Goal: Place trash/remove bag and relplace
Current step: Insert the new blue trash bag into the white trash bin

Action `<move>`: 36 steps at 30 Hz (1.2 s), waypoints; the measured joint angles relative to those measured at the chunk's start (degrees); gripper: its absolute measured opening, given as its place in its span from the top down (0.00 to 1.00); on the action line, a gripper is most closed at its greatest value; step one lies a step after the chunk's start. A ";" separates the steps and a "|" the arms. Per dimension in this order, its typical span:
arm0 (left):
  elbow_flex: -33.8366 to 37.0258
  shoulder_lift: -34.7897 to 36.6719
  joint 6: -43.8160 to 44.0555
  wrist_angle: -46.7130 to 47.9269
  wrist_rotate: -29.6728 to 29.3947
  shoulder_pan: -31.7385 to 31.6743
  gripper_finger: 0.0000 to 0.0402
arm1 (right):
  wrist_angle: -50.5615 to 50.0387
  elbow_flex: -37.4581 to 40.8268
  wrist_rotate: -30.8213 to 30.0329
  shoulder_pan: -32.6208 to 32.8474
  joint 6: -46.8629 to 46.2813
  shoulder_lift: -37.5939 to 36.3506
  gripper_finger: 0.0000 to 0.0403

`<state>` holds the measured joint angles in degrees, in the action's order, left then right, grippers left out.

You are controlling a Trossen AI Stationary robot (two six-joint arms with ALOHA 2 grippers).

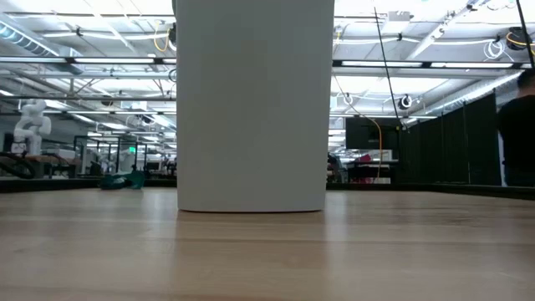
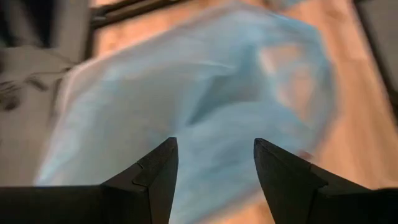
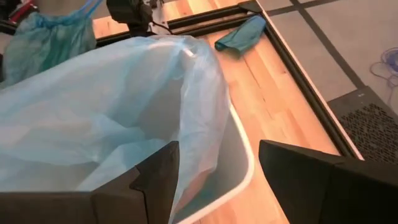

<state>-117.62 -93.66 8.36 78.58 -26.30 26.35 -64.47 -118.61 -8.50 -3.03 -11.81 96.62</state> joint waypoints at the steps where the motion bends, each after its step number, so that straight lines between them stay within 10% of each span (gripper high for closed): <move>1: 0.00 0.02 -0.88 0.32 1.98 0.18 0.49 | 0.23 0.00 0.92 -0.45 0.05 0.12 0.47; 9: 0.00 0.01 -4.71 4.39 9.29 2.07 0.59 | 2.66 0.00 4.88 -1.83 0.72 3.28 0.47; 36: -0.02 -6.79 -2.61 2.94 4.14 1.38 0.65 | -2.43 -0.02 5.89 -2.66 0.65 6.51 0.51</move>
<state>-117.64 -100.45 5.76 81.52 -22.16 27.73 -66.90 -118.63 -2.61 -5.69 -11.17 103.13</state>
